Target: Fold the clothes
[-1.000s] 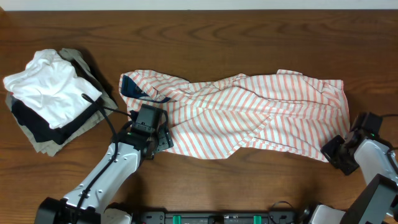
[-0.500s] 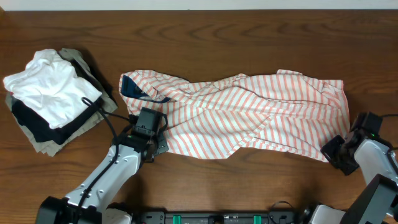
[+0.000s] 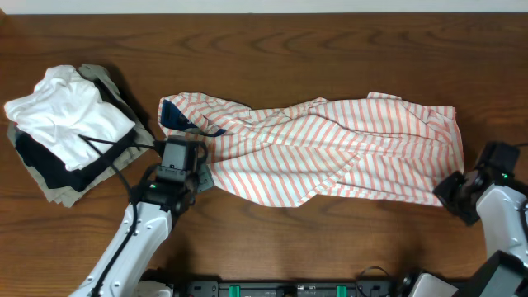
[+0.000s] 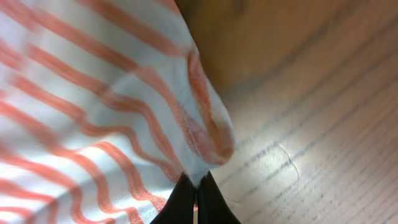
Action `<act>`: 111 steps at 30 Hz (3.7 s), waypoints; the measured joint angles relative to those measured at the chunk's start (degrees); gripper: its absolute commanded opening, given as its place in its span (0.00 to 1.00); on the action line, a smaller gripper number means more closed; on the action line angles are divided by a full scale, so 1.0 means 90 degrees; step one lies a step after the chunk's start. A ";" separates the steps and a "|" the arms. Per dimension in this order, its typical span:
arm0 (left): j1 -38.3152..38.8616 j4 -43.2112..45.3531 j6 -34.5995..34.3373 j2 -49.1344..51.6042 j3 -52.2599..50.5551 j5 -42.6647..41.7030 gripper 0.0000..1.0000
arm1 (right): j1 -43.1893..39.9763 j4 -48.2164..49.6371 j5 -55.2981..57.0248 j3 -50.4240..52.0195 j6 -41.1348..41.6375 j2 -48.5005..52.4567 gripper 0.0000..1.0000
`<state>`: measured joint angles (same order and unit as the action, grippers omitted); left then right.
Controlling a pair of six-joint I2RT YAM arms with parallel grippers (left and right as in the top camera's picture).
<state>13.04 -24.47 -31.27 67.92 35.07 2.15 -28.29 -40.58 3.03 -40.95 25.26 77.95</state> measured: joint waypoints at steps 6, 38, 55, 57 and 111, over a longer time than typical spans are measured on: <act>-0.0027 0.0665 0.0007 -0.0007 0.0002 0.0000 0.06 | 0.0000 0.0121 -0.0124 -0.0114 -0.0007 -0.0046 0.01; -0.0272 0.2137 0.0216 0.0852 0.0036 -0.1304 0.41 | 0.0000 0.1770 -0.0940 -0.0148 0.0024 0.0155 0.01; -0.0274 0.1977 -0.0748 0.1727 0.0036 -0.1649 0.46 | 0.0000 0.1586 -0.1044 -0.0148 0.0024 0.0155 0.01; -0.0274 0.2067 -0.0835 0.1948 0.0036 -0.1651 0.44 | 0.0000 0.1586 -0.1061 -0.0148 0.0022 0.0155 0.01; -0.0291 0.4607 -0.0685 0.2885 0.0051 -0.0325 0.15 | -0.0012 0.4651 -0.1294 -0.0393 -0.0005 0.2429 0.38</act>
<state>10.41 16.99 -37.43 93.89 35.53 -0.78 -28.40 1.28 -8.62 -44.49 25.21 99.81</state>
